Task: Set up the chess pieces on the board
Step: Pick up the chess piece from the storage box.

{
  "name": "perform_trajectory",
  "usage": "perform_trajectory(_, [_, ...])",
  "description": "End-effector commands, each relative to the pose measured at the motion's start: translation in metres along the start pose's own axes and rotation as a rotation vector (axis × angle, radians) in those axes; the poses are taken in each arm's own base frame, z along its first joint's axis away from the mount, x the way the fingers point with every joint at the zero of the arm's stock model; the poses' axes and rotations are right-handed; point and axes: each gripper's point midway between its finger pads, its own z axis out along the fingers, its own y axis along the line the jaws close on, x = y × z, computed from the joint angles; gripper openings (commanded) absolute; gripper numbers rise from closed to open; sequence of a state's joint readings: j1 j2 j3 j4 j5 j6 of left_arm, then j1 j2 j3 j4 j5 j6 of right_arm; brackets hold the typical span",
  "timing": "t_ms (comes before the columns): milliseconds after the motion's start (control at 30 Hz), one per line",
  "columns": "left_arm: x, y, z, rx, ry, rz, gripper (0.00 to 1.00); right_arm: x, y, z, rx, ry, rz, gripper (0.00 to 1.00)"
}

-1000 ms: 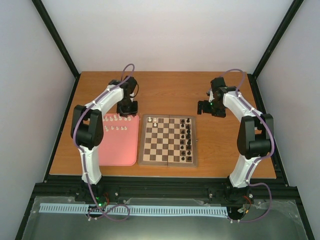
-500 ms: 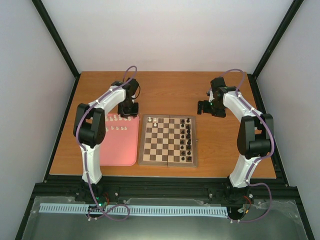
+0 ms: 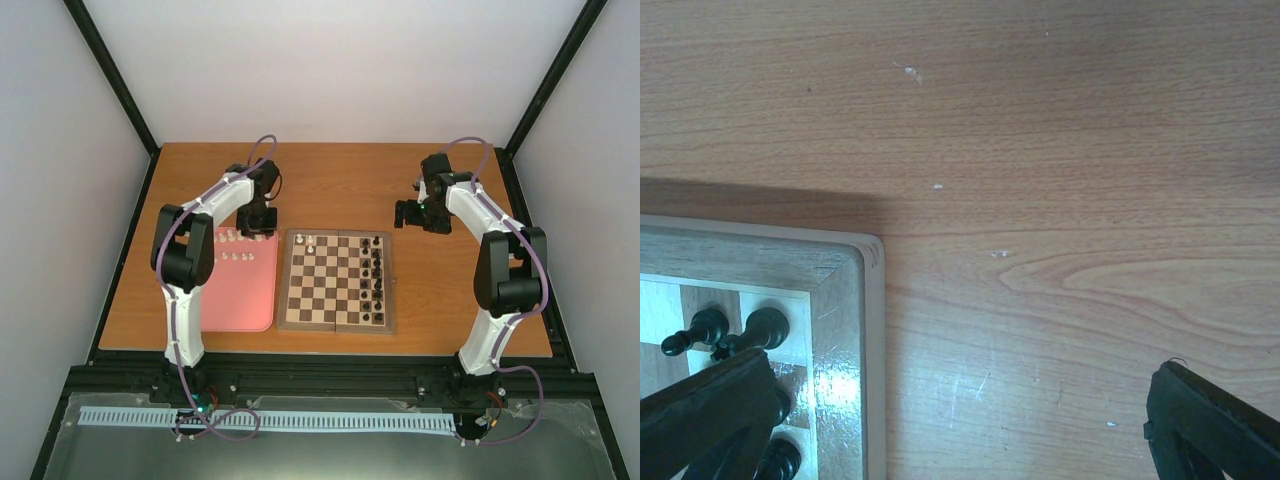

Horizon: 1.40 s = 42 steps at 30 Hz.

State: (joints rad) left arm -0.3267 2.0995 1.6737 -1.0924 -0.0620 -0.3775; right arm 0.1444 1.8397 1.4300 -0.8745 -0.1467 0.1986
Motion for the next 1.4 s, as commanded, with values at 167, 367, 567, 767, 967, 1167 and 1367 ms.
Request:
perform_trajectory(167, [-0.014, -0.002, 0.003, -0.015, -0.033, 0.018, 0.37, -0.007, -0.004, -0.001, 0.007, -0.008, 0.0, 1.0])
perform_trajectory(367, [-0.014, -0.001, 0.009, -0.025, -0.026, 0.014, 0.35, -0.008, -0.004, -0.001, 0.01, -0.01, -0.001, 1.0])
perform_trajectory(567, [-0.015, -0.001, 0.012, -0.026, -0.026, 0.014, 0.31, -0.007, -0.005, -0.002, 0.013, -0.011, -0.001, 1.0])
perform_trajectory(767, [-0.016, -0.001, 0.013, -0.028, -0.027, 0.015, 0.29, -0.007, -0.005, -0.001, 0.014, -0.008, 0.0, 1.0])
perform_trajectory(967, [-0.016, -0.002, 0.016, -0.028, -0.022, 0.013, 0.25, -0.006, -0.005, -0.001, 0.013, -0.01, 0.0, 1.0])
perform_trajectory(1167, [-0.017, -0.001, 0.015, -0.031, -0.023, 0.013, 0.17, -0.006, -0.005, -0.001, 0.011, -0.009, 0.0, 1.0])
perform_trajectory(1367, [-0.016, -0.001, 0.017, -0.038, -0.017, 0.01, 0.07, -0.005, -0.004, 0.0, 0.009, -0.007, 0.0, 1.0])
